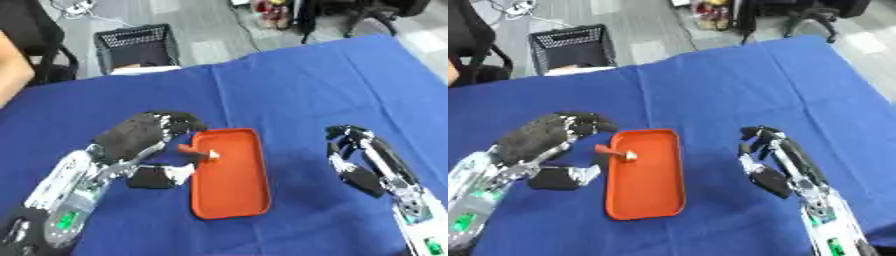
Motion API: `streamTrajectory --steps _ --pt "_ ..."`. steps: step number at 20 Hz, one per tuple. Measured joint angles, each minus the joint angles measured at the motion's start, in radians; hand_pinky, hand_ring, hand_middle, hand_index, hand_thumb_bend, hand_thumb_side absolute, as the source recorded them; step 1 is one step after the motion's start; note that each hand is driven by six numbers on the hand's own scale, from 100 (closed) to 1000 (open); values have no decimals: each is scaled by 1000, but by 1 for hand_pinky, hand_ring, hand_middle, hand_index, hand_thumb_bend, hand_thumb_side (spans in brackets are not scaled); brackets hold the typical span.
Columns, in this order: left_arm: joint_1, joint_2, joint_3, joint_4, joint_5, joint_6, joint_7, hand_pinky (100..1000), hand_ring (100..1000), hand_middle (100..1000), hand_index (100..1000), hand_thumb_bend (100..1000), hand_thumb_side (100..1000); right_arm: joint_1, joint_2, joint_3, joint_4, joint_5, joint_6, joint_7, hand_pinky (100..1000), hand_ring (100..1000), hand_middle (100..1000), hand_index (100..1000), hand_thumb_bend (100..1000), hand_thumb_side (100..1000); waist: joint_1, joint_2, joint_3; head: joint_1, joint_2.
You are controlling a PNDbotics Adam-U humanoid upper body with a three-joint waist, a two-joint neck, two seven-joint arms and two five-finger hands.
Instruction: Pick up objects on the table and place them in the box.
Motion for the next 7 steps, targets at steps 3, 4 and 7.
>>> streamTrajectory --steps 3,4,7 --pt "77 -2 61 -57 34 58 16 829 789 800 924 100 812 0 0 -1 0 0 2 -2 491 595 693 851 100 671 0 0 6 -8 -1" --pt "100 -10 83 -66 41 77 23 834 789 800 926 100 858 0 0 -1 0 0 3 -3 491 595 693 851 100 670 -1 1 8 -9 -1" --pt "146 -42 133 -71 51 123 45 842 787 800 929 100 882 0 0 -2 0 1 4 -4 491 595 693 851 100 670 -3 2 10 -15 -2"
